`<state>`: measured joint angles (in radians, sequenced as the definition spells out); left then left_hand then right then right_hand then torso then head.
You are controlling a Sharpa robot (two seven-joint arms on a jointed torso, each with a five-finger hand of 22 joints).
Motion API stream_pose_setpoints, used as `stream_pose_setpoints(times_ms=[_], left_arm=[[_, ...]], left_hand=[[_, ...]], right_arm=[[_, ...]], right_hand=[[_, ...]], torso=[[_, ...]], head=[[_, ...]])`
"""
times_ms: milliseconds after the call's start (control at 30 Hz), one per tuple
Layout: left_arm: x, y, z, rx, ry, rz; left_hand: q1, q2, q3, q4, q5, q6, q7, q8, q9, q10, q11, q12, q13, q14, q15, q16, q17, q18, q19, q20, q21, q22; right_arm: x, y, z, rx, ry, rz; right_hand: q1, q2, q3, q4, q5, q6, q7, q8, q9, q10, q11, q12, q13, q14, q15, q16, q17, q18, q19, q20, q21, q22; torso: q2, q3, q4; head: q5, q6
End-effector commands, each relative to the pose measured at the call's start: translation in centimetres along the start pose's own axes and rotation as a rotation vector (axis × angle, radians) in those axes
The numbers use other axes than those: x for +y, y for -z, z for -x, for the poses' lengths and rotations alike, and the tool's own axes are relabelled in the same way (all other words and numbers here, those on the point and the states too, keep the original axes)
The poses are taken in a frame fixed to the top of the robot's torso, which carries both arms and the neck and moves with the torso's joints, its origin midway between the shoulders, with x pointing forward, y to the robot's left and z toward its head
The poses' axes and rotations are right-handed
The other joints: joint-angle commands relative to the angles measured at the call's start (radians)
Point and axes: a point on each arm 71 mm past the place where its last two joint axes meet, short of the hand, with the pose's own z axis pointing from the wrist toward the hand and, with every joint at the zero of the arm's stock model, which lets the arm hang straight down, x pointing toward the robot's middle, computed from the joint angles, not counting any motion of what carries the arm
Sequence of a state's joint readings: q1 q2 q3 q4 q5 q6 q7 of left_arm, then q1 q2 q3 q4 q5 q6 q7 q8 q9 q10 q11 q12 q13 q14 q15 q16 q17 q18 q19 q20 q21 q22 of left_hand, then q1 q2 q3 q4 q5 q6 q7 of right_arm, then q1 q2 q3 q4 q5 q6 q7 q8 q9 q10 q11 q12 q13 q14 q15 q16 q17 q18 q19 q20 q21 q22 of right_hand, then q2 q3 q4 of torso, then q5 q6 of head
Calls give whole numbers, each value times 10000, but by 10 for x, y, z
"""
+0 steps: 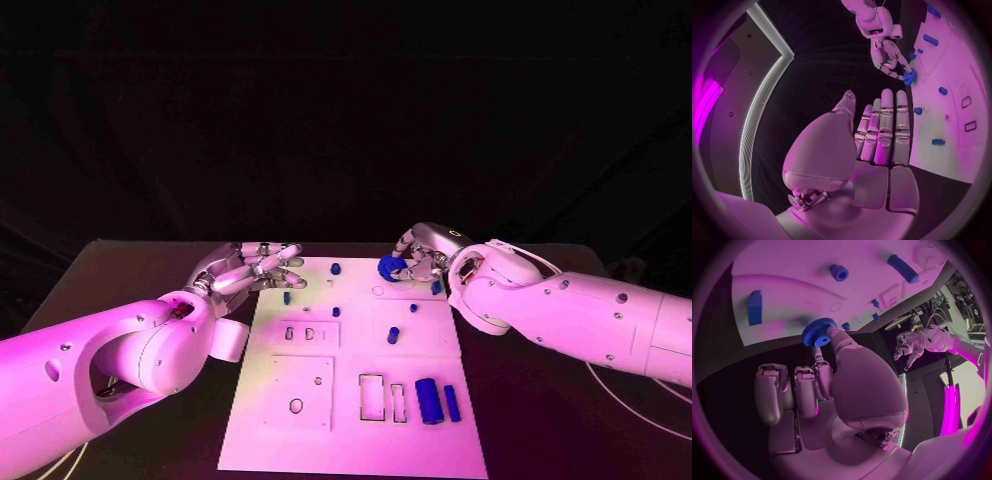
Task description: Assemble the parts on the task board
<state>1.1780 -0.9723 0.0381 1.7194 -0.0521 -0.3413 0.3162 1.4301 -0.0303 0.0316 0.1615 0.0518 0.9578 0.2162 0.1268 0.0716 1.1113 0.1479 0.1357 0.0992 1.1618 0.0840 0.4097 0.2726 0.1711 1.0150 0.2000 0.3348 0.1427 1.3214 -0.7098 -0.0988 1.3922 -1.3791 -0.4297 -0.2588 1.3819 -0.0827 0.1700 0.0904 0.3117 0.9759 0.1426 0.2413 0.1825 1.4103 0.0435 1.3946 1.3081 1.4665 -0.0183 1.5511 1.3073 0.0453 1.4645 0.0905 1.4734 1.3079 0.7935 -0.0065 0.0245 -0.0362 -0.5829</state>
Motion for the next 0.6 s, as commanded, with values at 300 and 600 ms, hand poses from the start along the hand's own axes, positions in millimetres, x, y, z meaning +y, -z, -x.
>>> stream_pose_setpoints(times_ms=[300, 600], left_arm=[[-1, -1, 5, -33, -55, -116], [-1, -2, 7, -82, -75, -137]], left_hand=[[-52, 51, -72, -17, -26, -55, -13, -70, -14, -92, -4, -68, 16, -99, 7, 61, 13, 108, -52, 39, -58, -15], [-52, 51, -72, -17, -26, -55, -13, -70, -14, -92, -4, -68, 16, -99, 7, 61, 13, 108, -52, 39, -58, -15]], right_arm=[[62, -8, -4, -596, 329, 1403], [81, -21, -24, -328, 408, 1520]], right_hand=[[-101, -17, 71, 23, 0, 226, -186, -50, 92, 95, -14, 42, 667, 970, -80, 62, 2314, -157, 308, -69, 105, 1506], [-99, -6, 125, 22, 34, 224, -186, -81, 83, 86, -17, 30, 658, 974, -80, 71, 2334, -158, 309, -71, 105, 1509]], torso=[[13, -17, 40], [18, -8, 13]], head=[[-7, 48], [69, 9]])
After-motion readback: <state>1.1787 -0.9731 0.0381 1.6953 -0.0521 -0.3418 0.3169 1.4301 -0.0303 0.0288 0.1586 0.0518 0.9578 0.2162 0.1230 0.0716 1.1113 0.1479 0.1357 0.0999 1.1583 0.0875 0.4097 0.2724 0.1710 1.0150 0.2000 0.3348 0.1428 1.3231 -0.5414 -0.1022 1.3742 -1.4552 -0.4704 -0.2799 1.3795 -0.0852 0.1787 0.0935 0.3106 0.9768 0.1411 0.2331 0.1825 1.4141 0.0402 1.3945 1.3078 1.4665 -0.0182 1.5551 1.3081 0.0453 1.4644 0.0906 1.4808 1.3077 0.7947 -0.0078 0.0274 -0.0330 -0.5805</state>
